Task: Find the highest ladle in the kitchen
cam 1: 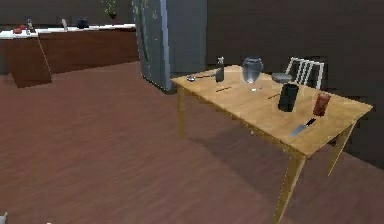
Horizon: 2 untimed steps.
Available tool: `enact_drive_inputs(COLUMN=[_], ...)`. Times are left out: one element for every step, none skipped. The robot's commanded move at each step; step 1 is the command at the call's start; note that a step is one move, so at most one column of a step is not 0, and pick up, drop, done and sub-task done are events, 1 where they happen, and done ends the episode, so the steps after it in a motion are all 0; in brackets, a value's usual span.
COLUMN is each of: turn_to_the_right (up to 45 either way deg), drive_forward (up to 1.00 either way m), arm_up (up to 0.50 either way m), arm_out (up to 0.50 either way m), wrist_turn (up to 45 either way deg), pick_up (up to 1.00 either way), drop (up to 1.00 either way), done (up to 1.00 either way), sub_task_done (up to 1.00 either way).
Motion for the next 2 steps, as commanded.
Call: enact_drive_inputs(turn_to_the_right=[0.0, 12.0], drive_forward=[0.15, 0.0], arm_up=[0.0, 0.0], arm_out=[0.0, 0.0], wrist_turn=[0.0, 0.0], pick_up=[0.0, 0.0], drop=[0.0, 0.0], done=[0.0, 0.0], sub_task_done=[0.0, 0.0])
